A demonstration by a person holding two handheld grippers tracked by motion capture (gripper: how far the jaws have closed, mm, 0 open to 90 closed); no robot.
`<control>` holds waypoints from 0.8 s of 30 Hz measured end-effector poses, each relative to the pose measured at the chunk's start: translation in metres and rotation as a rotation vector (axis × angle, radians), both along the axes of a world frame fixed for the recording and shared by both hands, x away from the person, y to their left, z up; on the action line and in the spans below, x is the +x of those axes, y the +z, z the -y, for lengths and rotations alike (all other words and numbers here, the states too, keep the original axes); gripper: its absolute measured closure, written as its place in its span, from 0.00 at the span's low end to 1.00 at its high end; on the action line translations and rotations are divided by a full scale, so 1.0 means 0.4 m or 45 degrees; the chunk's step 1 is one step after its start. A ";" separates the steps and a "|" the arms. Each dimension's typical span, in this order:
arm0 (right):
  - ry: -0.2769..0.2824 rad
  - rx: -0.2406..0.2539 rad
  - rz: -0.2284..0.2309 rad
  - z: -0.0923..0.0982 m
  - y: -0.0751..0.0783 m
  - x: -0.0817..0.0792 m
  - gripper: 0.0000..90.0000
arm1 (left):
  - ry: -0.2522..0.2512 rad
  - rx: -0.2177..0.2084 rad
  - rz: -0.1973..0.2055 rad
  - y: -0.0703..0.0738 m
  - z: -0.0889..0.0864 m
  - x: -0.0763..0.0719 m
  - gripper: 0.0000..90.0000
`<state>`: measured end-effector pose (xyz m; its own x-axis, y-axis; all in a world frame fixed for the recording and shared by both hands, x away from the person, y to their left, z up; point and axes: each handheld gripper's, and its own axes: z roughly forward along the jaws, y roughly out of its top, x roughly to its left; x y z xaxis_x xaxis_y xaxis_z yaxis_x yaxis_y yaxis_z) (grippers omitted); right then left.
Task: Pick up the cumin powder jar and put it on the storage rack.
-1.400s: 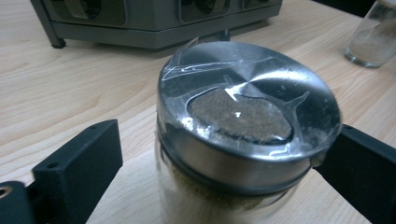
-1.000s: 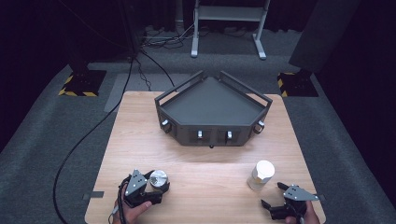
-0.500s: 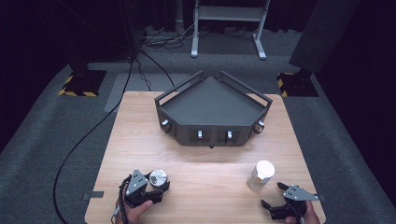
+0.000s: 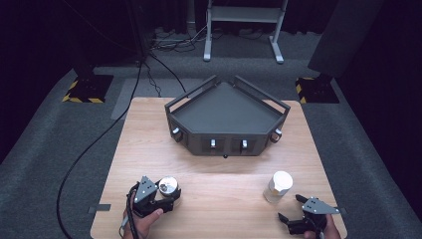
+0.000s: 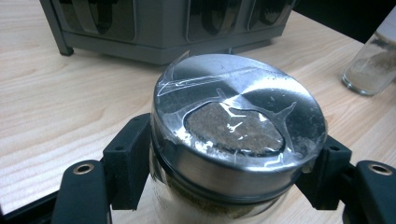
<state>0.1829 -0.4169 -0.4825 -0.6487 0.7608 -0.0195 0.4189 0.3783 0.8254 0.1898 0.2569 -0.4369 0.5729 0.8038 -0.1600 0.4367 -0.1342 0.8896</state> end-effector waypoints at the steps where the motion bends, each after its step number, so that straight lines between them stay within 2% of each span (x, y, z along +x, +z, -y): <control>1: 0.000 0.000 0.000 0.000 0.000 0.000 0.00 | -0.010 0.008 0.000 0.009 0.002 0.005 0.33; 6: -0.001 0.000 0.000 0.000 0.000 0.000 0.00 | -0.049 0.018 0.003 0.053 0.015 0.038 0.33; 13: -0.001 0.000 0.000 0.000 0.000 0.000 0.00 | -0.093 -0.001 0.021 0.096 0.035 0.090 0.33; 18: -0.002 0.000 0.000 0.000 0.000 0.000 0.00 | -0.105 0.022 0.023 0.125 0.048 0.129 0.33; 24: -0.001 0.000 0.000 0.000 0.000 0.000 0.00 | -0.128 0.019 0.038 0.164 0.057 0.169 0.34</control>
<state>0.1828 -0.4167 -0.4824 -0.6479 0.7615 -0.0194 0.4195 0.3779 0.8253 0.2574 0.2342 -0.3714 0.6550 0.7443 -0.1303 0.3940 -0.1893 0.8994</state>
